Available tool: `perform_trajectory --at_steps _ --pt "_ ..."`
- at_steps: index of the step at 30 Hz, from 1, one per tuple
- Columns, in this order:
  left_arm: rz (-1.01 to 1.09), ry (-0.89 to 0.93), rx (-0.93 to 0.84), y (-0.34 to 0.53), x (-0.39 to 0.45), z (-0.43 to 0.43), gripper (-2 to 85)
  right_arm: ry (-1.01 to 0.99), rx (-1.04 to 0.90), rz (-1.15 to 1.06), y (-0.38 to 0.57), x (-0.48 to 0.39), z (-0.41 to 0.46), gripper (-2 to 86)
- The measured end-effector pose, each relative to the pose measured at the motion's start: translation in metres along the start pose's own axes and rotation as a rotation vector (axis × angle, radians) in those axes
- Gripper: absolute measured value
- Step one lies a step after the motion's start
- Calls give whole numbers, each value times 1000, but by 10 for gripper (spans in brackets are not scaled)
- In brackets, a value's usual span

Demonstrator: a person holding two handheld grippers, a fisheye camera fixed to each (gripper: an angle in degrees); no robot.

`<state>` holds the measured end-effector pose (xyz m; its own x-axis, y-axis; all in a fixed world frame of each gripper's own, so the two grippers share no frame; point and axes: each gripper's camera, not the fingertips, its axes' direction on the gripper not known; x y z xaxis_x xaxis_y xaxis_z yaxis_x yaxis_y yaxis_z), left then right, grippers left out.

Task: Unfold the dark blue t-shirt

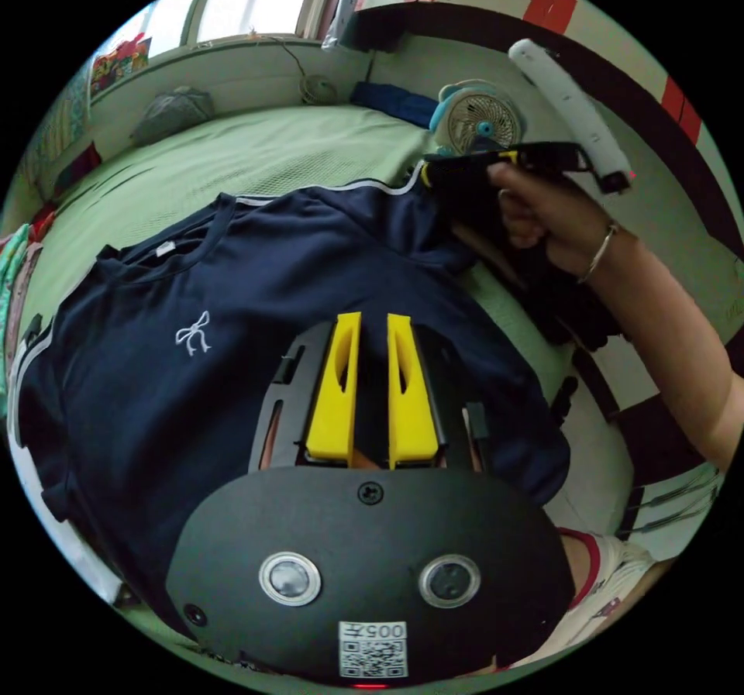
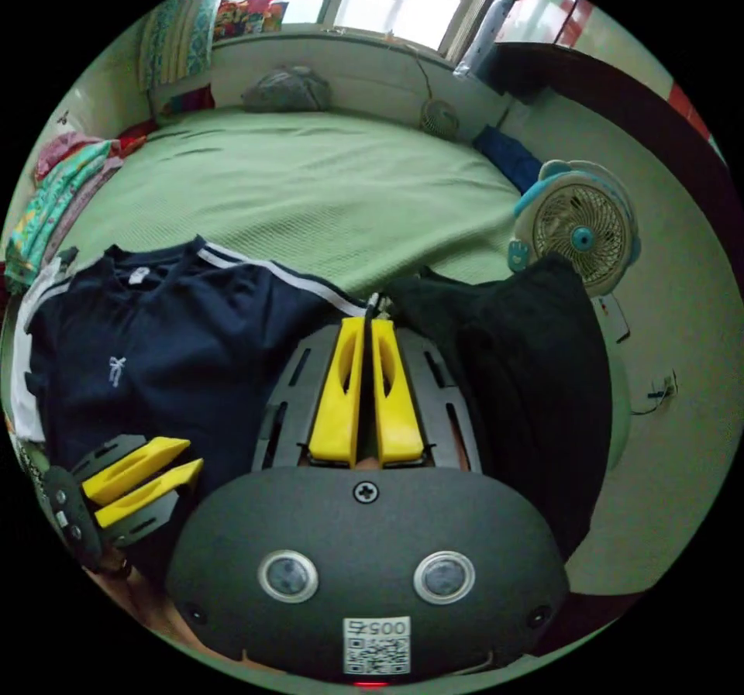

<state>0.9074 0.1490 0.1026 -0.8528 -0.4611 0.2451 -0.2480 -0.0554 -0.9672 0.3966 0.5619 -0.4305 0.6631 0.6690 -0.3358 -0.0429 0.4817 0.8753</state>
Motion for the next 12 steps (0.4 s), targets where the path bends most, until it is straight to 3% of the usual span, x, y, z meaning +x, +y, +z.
perform_trajectory --at_steps 5,9,12 --pt "-79 2 17 1 -23 5 71 -105 65 -35 -33 -43 -38 -9" --pt "-99 -19 15 3 -36 8 66 -407 57 -58 -48 -68 -48 19" --pt "-104 -13 17 2 -45 9 65 -375 89 -44 -51 -64 -47 30"
